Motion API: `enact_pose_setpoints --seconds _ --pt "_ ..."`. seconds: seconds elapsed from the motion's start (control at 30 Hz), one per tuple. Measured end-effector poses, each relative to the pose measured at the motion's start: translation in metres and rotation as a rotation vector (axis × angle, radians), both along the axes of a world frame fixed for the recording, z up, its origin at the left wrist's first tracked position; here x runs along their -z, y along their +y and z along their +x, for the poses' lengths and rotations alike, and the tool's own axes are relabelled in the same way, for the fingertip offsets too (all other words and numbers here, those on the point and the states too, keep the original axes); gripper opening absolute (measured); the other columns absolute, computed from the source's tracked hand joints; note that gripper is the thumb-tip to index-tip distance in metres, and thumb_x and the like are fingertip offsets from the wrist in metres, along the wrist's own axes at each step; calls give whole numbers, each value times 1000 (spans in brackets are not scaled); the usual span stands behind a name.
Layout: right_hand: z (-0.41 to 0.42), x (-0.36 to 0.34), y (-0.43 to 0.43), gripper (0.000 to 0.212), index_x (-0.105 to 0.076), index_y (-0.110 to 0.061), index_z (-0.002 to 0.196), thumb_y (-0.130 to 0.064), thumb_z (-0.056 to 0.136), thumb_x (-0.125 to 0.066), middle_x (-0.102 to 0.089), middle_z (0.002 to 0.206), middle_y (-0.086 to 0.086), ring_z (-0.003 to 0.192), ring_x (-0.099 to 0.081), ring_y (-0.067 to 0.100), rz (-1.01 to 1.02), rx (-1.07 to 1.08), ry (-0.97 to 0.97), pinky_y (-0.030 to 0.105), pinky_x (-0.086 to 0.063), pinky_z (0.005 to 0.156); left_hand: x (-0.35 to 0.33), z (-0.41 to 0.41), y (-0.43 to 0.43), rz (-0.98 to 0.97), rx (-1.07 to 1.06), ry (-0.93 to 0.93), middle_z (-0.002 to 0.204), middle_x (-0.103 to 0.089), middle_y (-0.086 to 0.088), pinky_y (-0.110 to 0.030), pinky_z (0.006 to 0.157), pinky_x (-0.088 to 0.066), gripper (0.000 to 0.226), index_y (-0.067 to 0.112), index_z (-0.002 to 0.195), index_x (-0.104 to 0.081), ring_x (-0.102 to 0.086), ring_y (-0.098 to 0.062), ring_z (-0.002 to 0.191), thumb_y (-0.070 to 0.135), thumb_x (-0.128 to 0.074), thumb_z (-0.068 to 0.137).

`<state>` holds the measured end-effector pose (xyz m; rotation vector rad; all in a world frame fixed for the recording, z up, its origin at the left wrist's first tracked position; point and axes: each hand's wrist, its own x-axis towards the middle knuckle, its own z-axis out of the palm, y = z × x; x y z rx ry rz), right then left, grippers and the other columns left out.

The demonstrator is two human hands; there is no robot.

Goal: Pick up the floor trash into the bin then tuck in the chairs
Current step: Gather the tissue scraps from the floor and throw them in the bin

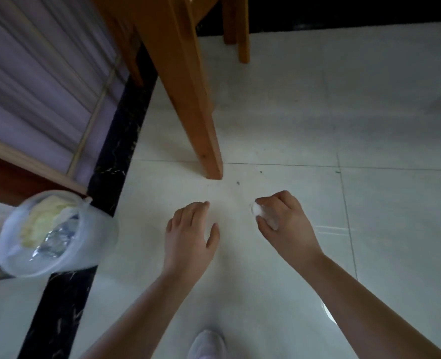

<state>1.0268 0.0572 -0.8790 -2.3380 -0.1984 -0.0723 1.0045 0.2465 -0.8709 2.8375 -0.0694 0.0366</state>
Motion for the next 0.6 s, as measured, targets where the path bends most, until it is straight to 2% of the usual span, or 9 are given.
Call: enact_pose_setpoints --seconds 0.2,0.37,0.5,0.6 --pt "-7 -124 60 27 -66 -10 98 -2 73 -69 -57 95 11 88 -55 31 -52 -167 -13 31 -49 63 -116 -33 47 -33 -188 -20 107 -65 -13 -44 76 -52 48 3 112 -61 -62 -34 94 34 -42 82" --pt "-16 -217 113 27 -65 -11 98 -6 72 -72 -57 95 9 86 -55 26 -97 -310 -17 24 -46 66 -206 -74 92 -4 -361 -92 102 -67 -13 -40 74 -51 44 2 107 -64 -64 -33 89 31 -45 81" --pt "-27 -274 164 27 -65 -11 101 -8 75 -72 -57 98 8 88 -55 25 -112 -410 -15 28 -51 68 -259 -109 132 -3 -497 -101 102 -67 -13 -41 75 -51 43 2 107 -65 -64 -34 90 32 -45 82" --pt "-32 -306 210 26 -63 -11 107 -11 81 -66 -55 103 7 93 -51 22 -91 -460 35 25 -46 73 -285 -129 165 -16 -608 -83 103 -67 -13 -41 75 -50 44 2 107 -65 -63 -34 91 32 -44 81"
